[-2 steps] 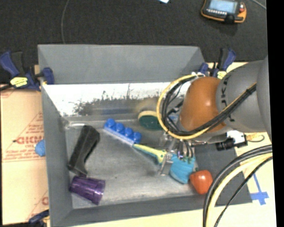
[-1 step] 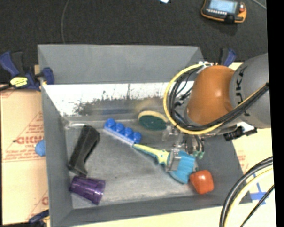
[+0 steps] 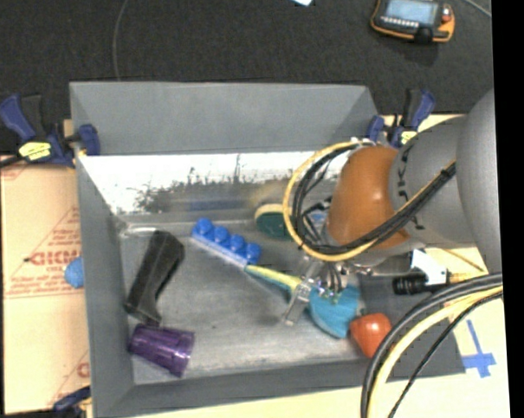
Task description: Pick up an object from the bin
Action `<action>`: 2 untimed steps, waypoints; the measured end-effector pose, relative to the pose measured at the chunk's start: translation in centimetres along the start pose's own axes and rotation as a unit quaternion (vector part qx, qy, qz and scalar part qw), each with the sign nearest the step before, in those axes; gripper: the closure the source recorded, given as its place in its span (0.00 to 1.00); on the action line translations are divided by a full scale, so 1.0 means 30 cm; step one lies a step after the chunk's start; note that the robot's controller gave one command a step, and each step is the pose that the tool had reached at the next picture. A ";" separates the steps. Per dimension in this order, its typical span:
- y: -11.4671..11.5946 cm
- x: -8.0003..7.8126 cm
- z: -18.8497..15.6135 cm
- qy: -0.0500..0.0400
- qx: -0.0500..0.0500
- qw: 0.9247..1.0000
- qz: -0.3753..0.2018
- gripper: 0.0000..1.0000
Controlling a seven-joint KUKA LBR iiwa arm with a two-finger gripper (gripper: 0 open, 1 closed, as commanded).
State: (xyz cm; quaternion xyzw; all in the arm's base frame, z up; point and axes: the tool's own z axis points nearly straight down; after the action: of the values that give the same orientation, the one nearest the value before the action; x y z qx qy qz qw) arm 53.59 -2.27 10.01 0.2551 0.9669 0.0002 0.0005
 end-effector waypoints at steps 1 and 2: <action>-0.028 -0.025 0.099 -0.005 -0.001 1.000 -0.025 0.00; -0.055 -0.010 0.100 -0.002 -0.001 0.990 0.138 1.00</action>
Offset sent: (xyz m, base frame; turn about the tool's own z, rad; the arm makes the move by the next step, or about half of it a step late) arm -0.0054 -0.0146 -0.0301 0.2809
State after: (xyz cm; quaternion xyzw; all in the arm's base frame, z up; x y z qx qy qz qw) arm 53.05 -3.85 6.99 0.3859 0.9225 0.0007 0.0023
